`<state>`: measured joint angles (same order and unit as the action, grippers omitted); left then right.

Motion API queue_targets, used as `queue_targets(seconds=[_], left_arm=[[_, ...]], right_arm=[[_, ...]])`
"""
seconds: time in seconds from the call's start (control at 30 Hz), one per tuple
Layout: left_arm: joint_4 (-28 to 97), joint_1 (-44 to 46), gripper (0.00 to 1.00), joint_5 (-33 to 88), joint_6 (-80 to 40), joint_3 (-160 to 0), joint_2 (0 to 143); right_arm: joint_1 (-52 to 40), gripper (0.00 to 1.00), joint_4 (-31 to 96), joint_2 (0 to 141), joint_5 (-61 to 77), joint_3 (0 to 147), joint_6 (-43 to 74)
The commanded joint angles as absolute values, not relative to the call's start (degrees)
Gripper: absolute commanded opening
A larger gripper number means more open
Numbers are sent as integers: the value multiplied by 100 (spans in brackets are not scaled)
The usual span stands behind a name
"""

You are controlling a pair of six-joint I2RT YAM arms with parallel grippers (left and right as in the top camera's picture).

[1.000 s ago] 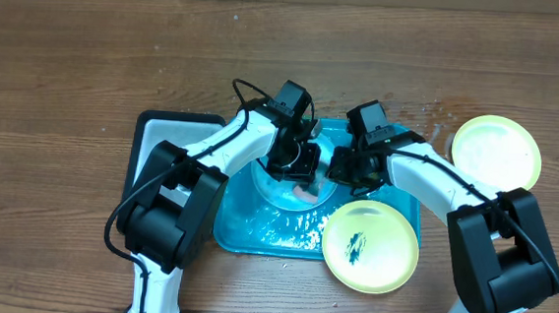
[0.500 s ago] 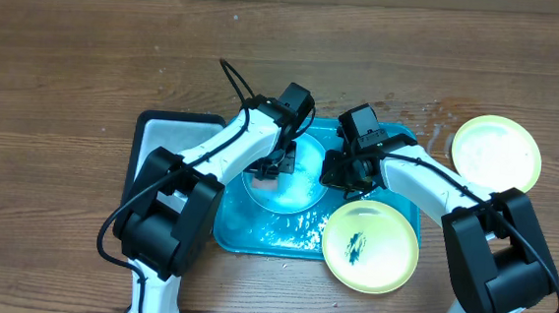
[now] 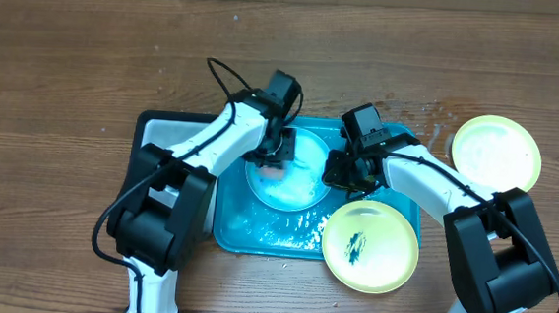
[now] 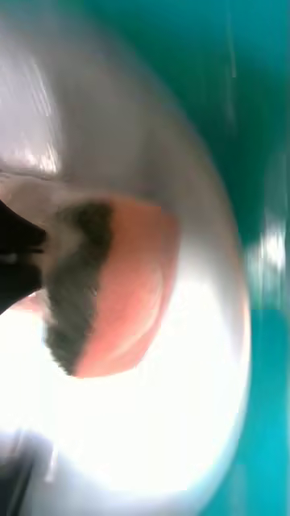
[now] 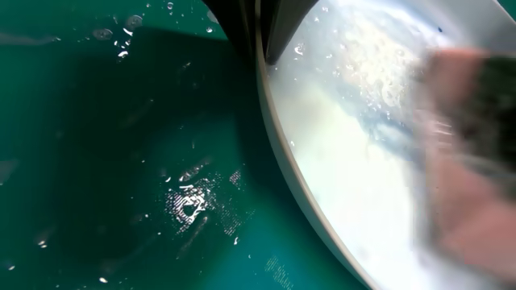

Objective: Clean dirty plates on tray and stack at the side
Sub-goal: 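Scrub the light-blue plate with the sponge in the left gripper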

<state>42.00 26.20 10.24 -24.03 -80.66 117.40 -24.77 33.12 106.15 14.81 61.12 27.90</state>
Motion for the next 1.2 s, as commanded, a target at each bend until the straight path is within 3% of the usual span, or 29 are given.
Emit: queue_targets(seconds=[0.0, 0.27, 0.6, 0.9, 1.0, 1.17], left_arm=[[3811, 2899, 4, 3872, -2206, -7933, 12064], [3664, 2995, 4, 3586, -2967, -7929, 12064], [3824, 2375, 5, 1076, -3111, -7931, 12064], [4733, 2128, 4, -1337, -3183, -7931, 12064], [5144, 2147, 4, -1326, -3190, -7931, 12064], [5653, 2259, 4, -244, -2418, -7931, 12064]], right_arm=[[-2517, 4, 3306, 10669, 1441, 6001, 2703], [-2517, 4, 3321, 10669, 1424, 6001, 2705], [-2517, 4, 3369, 10669, 1422, 6001, 2705], [-2517, 4, 3367, 10669, 1356, 6001, 2705], [-2517, 4, 3367, 10669, 1356, 6001, 2705], [-2517, 4, 3369, 10669, 1330, 6001, 2703]])
